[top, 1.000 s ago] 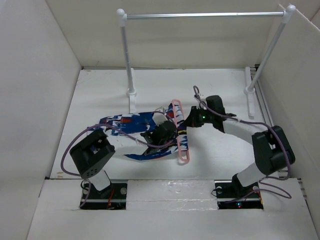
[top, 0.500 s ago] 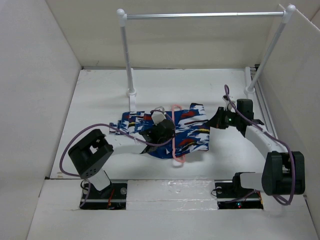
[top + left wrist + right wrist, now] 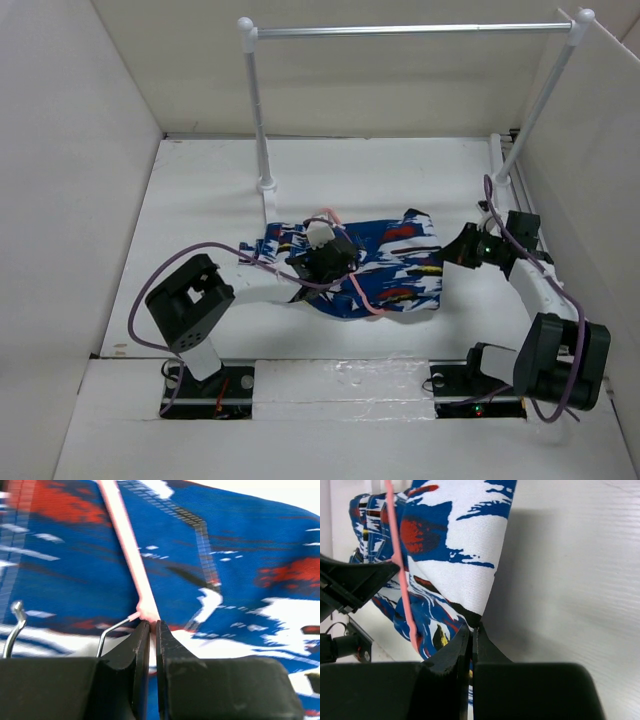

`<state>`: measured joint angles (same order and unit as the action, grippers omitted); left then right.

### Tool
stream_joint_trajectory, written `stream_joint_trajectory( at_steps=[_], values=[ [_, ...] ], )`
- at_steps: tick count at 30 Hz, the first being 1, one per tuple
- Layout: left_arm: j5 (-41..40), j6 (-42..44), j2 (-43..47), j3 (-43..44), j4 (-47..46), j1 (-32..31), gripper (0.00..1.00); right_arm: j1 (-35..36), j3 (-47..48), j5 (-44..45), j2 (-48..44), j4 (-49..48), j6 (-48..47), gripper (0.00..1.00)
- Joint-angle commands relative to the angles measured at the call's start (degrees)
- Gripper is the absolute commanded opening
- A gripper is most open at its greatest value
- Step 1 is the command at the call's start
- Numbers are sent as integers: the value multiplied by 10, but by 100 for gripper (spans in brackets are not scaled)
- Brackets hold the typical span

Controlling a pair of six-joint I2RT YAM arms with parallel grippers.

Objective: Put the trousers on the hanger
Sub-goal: Place trousers on hanger

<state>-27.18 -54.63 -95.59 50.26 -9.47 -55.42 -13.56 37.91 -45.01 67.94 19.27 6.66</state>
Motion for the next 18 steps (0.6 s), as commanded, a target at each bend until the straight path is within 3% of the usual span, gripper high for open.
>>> stream_joint_trajectory(
  at_steps=[1, 7, 12, 14, 18],
  values=[
    [-61, 23, 35, -34, 72, 12, 0, -41, 32, -3, 17, -33, -24, 0],
    [-69, 74, 42, -24, 75, -1, 0, -67, 36, -7, 70, -62, -25, 0],
    [5, 173, 45, -21, 15, -25, 0, -67, 53, -45, 126, -122, 14, 0],
    [-11, 175, 23, 16, 42, -66, 0, -43, 71, -30, 120, -113, 12, 0],
    [4, 117, 35, 20, 32, -78, 0, -32, 65, -13, 104, -87, -2, 1]
  ],
)
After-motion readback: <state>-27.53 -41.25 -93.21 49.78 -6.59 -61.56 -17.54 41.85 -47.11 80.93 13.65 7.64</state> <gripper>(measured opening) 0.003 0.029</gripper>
